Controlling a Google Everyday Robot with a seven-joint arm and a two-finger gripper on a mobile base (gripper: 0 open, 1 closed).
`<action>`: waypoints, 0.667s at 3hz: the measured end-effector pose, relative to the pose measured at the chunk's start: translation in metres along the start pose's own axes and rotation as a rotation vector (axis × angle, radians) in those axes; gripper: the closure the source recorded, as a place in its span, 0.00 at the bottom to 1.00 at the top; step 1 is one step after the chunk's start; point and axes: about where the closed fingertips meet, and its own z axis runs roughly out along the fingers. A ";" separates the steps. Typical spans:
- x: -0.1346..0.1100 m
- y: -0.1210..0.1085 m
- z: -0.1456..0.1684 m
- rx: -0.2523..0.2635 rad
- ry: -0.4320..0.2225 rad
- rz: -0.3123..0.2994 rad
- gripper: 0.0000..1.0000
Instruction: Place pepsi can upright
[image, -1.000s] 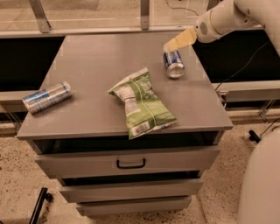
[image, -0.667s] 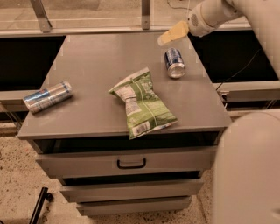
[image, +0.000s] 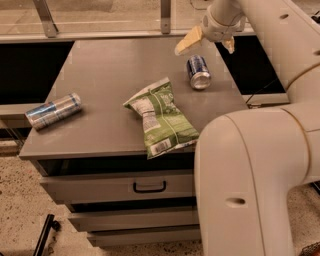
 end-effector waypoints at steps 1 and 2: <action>0.005 -0.001 0.002 0.008 0.023 0.059 0.00; 0.010 0.005 0.010 -0.022 0.043 0.023 0.00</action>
Offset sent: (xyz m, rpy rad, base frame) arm -0.0107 0.0073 -0.0156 0.0256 0.0650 0.0482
